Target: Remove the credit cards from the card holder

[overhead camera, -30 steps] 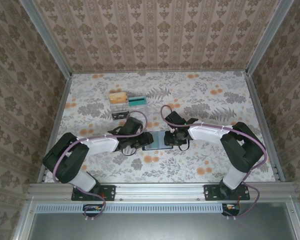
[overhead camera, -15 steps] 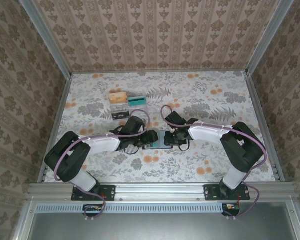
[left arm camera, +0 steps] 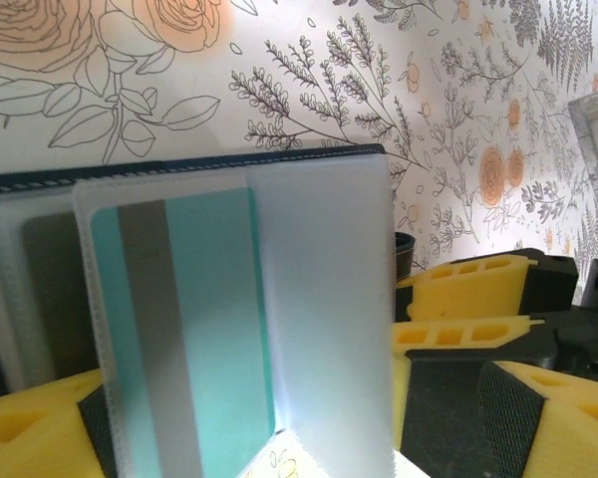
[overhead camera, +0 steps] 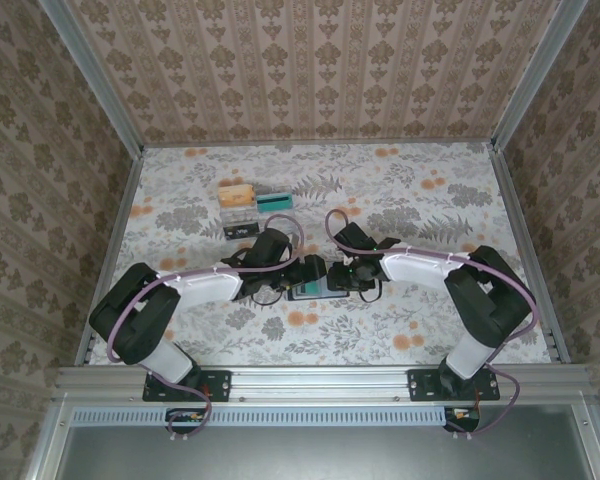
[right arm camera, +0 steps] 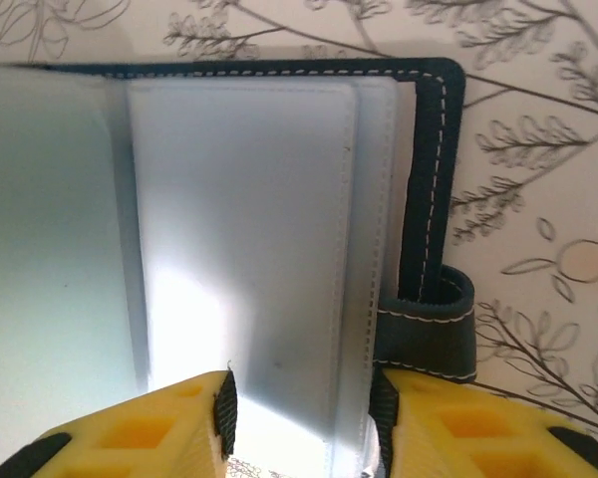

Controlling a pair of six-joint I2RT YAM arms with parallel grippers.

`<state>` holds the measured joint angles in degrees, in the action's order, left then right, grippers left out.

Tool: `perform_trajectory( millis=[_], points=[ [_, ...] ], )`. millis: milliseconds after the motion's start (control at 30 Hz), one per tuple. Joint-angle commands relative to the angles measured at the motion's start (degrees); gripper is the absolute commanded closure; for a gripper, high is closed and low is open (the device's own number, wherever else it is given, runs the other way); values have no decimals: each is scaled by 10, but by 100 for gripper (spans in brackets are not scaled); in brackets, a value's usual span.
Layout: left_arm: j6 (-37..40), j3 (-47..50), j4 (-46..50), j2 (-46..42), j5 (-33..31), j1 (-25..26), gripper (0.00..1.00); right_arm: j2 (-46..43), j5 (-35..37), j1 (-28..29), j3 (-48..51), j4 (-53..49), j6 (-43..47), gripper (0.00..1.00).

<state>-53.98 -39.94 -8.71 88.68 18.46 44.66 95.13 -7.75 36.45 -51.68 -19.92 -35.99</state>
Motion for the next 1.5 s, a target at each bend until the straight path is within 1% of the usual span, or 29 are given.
perform_trajectory(
  millis=[0, 100, 267, 400, 467, 567, 700, 867, 1267, 1400, 1467],
  points=[
    [9, -12, 4, -1, 3, 4, 10, -29, 20, -9, 14, -27, -7, 49],
    [10, -10, 6, -1, 0, 5, 9, -53, 34, -16, 21, -31, -13, 46],
    [10, -12, 4, 0, 0, 6, 10, -72, 36, -21, 26, -34, -13, 46],
    [18, -17, 40, -11, -25, 7, 10, -60, 17, -22, 32, -20, -12, 55],
    [24, -21, 79, -21, -53, 7, 10, -45, 5, -22, 33, -10, -15, 60],
    [30, -20, 98, -35, -69, 7, 10, -30, -3, -21, 36, 4, -18, 61],
    [35, -22, 84, -33, -51, 8, 11, -16, -2, -22, 35, 6, -13, 62],
    [31, -22, 38, -5, -13, 12, 14, -7, -4, -22, 35, 8, -11, 65],
    [26, -25, 42, 28, -8, 11, 15, -11, -5, -22, 39, 8, -12, 66],
    [21, -25, 19, 39, 9, 15, 16, -9, -7, -22, 39, 10, -12, 66],
    [19, -25, 1, 45, 21, 16, 14, -8, -8, -22, 40, 11, -12, 66]
  ],
)
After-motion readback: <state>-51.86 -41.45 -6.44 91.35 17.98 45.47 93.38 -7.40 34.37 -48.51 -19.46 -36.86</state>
